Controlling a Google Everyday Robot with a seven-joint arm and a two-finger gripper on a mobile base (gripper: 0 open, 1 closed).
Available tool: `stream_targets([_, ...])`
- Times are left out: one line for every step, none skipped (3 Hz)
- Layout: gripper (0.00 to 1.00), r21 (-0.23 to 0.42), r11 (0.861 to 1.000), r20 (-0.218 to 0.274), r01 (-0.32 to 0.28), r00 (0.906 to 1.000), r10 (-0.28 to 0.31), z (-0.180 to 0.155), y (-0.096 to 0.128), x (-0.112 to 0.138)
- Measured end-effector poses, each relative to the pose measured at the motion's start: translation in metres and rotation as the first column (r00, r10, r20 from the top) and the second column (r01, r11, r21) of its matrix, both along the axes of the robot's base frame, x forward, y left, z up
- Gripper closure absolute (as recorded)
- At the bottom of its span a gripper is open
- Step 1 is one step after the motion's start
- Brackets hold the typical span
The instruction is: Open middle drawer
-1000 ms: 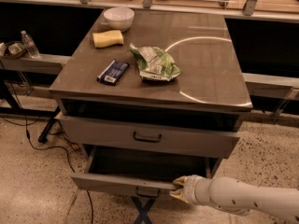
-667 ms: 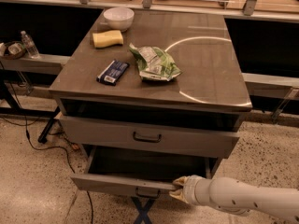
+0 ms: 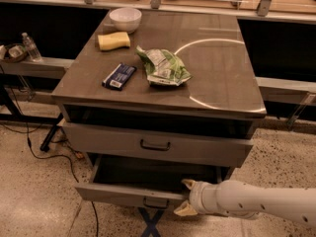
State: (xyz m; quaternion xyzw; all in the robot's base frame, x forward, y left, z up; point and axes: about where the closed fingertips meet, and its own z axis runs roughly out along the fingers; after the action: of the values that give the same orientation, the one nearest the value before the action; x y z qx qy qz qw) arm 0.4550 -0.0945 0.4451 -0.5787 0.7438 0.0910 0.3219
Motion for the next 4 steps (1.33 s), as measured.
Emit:
stream_targets([0.03,-0.053,0.999,0.021,-0.007,0.9997,0.009,0.021,-0.005,0.01])
stream_targets([0.34,-0.057,0.998,0.063,0.034,0.9976,-0.03,0.043,-0.028,0.025])
stream_targets([0.65,-0.042,0.996,0.089,0.075,0.9935,-0.071,0.05,-0.047,0.04])
stream_targets([0.96,-0.025,0.995,0.087,0.095,0.9919,-0.092,0.033,-0.054,0.05])
